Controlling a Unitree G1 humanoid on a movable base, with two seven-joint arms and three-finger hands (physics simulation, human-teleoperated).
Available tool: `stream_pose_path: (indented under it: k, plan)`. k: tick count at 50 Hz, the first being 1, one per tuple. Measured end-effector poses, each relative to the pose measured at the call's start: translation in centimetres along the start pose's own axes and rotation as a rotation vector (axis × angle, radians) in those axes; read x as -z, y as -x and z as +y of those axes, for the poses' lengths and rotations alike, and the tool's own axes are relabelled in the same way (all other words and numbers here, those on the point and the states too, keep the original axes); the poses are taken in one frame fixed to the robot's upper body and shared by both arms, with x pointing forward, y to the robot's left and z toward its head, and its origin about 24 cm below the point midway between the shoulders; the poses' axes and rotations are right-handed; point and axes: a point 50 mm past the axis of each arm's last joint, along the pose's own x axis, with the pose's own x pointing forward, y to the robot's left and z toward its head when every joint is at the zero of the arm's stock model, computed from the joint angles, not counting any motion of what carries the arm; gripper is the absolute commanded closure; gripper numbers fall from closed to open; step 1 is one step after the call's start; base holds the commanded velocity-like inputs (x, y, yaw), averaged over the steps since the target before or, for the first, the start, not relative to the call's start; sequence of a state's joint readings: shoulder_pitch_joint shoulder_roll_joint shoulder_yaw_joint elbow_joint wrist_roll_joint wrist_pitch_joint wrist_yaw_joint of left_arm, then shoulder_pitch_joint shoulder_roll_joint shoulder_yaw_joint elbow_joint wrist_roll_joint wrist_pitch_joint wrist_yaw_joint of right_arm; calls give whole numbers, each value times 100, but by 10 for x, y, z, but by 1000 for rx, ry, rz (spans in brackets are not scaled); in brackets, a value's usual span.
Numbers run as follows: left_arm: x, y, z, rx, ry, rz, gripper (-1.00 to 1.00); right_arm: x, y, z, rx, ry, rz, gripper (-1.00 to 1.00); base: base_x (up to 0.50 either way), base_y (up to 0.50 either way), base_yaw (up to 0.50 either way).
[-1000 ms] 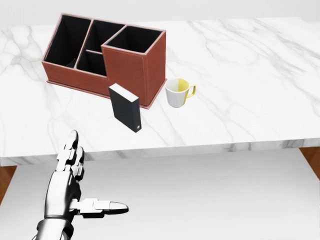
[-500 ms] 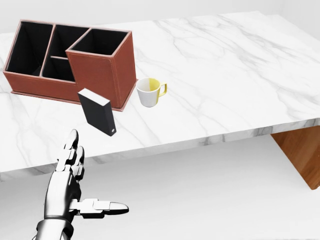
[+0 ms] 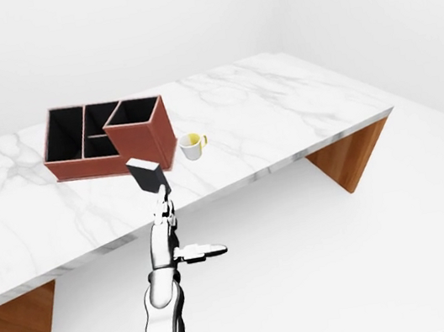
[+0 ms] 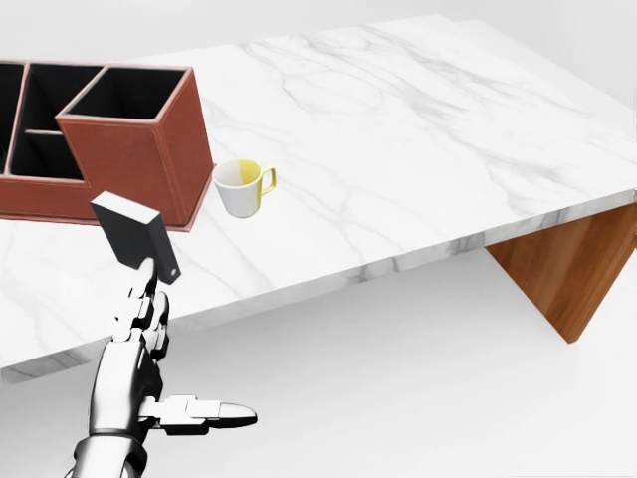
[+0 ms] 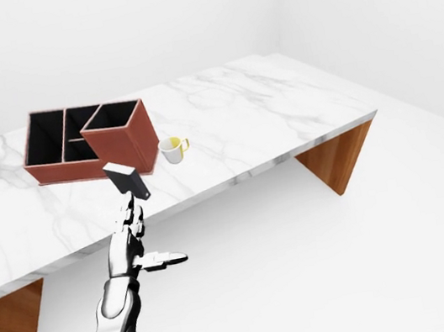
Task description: Pick up the book and place it in the right compartment of the caddy.
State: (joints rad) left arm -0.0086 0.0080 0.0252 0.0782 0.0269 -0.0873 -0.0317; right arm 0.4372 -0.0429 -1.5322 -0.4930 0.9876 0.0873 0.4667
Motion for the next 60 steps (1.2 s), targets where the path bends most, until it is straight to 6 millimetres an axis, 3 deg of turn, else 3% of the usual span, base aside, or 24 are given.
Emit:
stream_pose_path:
  k: [24, 60]
  plan:
    - [1, 0, 0, 3, -1, 3, -100, 0, 0, 0, -2, 2, -1, -100, 0, 0, -20]
    - [1, 0, 0, 0, -3, 6, -100, 2, 0, 4, -22, 20, 15, -100, 3, 6, 0]
